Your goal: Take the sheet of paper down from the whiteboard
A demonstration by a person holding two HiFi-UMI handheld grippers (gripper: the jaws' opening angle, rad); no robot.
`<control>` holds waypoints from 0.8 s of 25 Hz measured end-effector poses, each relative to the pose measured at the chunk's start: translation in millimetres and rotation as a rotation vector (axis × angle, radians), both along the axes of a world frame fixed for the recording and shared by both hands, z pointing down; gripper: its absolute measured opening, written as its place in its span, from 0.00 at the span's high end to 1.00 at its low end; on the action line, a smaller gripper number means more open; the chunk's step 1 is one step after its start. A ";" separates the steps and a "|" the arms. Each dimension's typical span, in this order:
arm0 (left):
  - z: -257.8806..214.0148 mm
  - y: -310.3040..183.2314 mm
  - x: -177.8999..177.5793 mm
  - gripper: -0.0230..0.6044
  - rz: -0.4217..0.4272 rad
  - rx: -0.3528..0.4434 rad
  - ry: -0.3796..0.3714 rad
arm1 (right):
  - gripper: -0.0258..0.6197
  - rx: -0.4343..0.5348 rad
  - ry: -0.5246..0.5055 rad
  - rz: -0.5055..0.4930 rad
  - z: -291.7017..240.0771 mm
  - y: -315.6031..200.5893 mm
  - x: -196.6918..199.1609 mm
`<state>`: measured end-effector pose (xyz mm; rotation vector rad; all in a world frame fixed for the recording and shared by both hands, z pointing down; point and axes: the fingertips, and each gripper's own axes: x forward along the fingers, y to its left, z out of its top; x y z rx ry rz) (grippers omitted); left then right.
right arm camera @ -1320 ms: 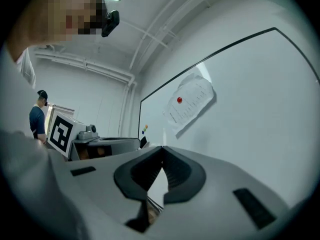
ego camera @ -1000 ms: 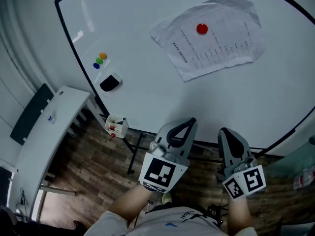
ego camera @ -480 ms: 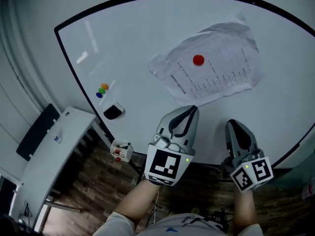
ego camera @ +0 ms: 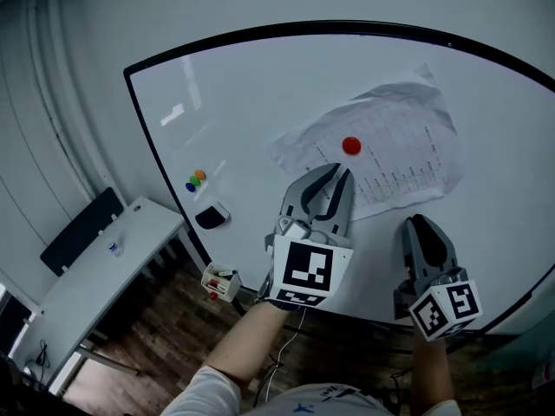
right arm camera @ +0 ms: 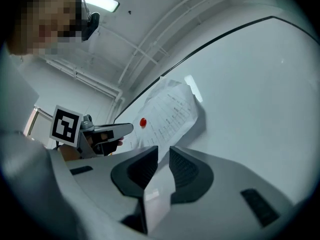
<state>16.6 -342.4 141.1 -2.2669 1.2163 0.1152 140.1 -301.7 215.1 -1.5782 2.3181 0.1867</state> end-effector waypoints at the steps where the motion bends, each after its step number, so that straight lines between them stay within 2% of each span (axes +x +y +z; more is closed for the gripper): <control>1: -3.1 -2.7 2.4 0.87 -0.010 0.005 -0.007 | 0.86 0.002 -0.004 -0.006 -1.9 -2.4 1.6; 4: -8.0 -11.7 7.4 0.79 -0.057 0.013 -0.042 | 0.86 0.015 -0.014 -0.027 -5.1 -9.5 5.3; 10: -15.4 -27.2 12.8 0.74 -0.139 -0.011 -0.103 | 0.85 -0.002 -0.044 -0.061 -2.2 -18.5 8.3; 16: -21.0 -30.0 20.9 0.74 -0.187 -0.004 -0.156 | 0.85 0.017 -0.057 -0.082 -9.4 -25.0 8.4; 20: -18.6 -29.2 23.1 0.74 -0.199 0.005 -0.145 | 0.84 0.014 -0.069 -0.095 -7.6 -27.0 10.5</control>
